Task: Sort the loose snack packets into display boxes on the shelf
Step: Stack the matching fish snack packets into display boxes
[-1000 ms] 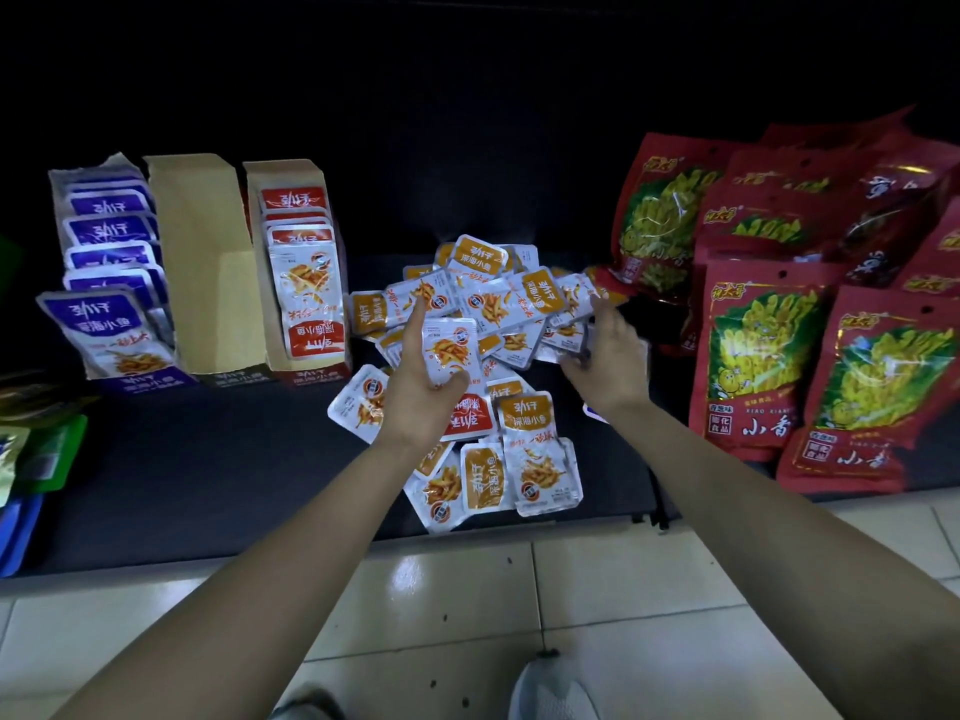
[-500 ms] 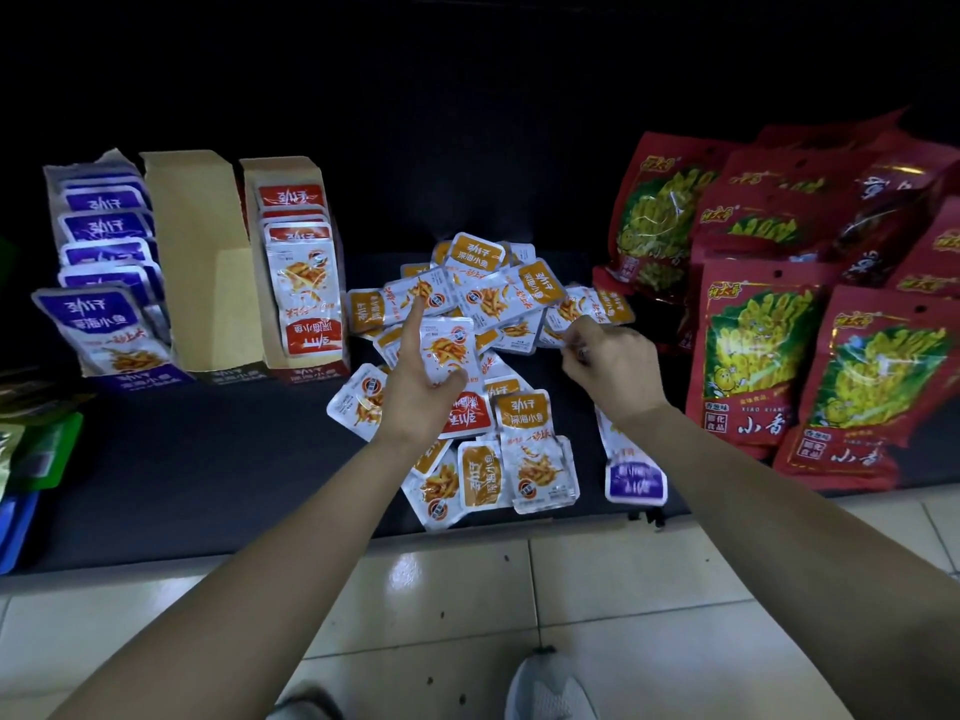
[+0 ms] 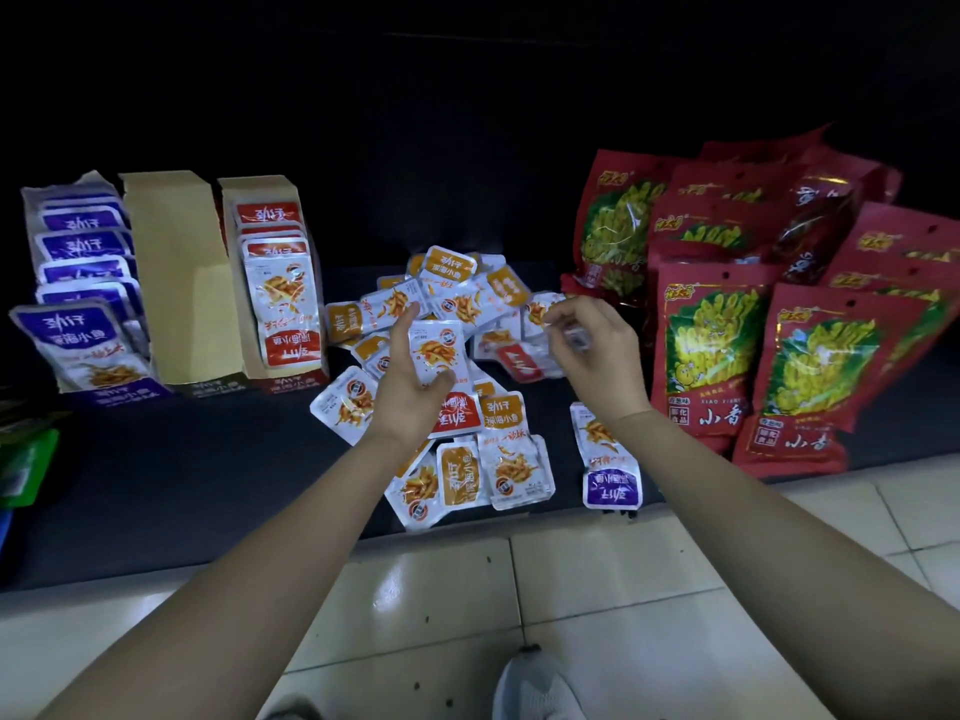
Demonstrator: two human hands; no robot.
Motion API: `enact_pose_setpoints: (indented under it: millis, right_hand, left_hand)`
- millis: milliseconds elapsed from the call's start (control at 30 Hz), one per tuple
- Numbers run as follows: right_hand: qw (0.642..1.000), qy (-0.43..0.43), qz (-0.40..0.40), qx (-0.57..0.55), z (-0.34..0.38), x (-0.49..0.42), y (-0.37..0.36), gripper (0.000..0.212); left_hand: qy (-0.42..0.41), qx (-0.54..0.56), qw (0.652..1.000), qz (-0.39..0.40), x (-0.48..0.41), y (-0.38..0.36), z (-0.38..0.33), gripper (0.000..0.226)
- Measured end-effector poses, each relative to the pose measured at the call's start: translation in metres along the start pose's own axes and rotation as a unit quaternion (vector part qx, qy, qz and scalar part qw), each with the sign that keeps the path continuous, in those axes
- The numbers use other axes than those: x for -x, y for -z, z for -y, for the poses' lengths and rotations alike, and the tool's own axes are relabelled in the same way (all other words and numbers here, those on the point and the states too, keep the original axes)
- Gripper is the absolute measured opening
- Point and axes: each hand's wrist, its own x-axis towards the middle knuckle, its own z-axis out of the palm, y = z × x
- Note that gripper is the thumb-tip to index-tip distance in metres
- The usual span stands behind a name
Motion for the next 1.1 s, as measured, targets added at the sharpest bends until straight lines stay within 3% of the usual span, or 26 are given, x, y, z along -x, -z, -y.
enact_pose_setpoints:
  millis: [167,267,367,433,533,700,800,867,1000,1100]
  right_hand:
    - [0.988,-0.09,-0.002,-0.129,0.034,0.016,-0.013,0.01]
    - [0.977,-0.119,0.005,-0.178,0.048,0.023,-0.023,0.01]
    - [0.966,-0.114,0.062,-0.224,0.068,0.03,-0.029,0.01]
    - [0.96,-0.074,0.13,-0.237,0.079,0.035,-0.035,0.012]
    - [0.935,-0.075,0.21,-0.276,0.085,0.037,-0.037,0.02]
    - [0.903,-0.194,0.202,-0.325,0.09,0.029,-0.043,0.035]
    - [0.834,-0.293,0.29,-0.366,0.102,0.019,-0.064,0.048]
    - [0.811,-0.303,0.315,-0.387,0.114,0.015,-0.078,0.044]
    - [0.83,-0.258,0.32,-0.376,0.132,0.004,-0.099,0.044]
    - [0.842,-0.254,0.299,-0.37,0.142,-0.007,-0.111,0.04]
  left_hand:
    - [0.036,-0.041,0.998,0.009,0.004,-0.008,-0.003,0.014]
    - [0.134,0.011,0.991,0.012,0.01,-0.007,-0.004,0.024]
    - [0.199,0.117,0.973,-0.003,0.016,0.002,-0.014,0.041]
    - [0.187,0.15,0.971,-0.003,0.019,0.007,-0.015,0.045]
    - [0.167,0.133,0.976,-0.035,0.019,0.016,-0.007,0.025]
    - [0.118,0.124,0.985,-0.034,0.03,0.036,-0.012,0.01]
    - [0.058,0.118,0.991,-0.027,0.036,0.046,-0.021,0.013]
    - [0.024,0.106,0.993,-0.055,0.039,0.055,-0.024,0.023]
    - [-0.002,0.052,0.991,-0.127,0.041,0.078,-0.025,0.056]
    - [0.013,0.021,0.989,-0.148,0.033,0.095,-0.014,0.05]
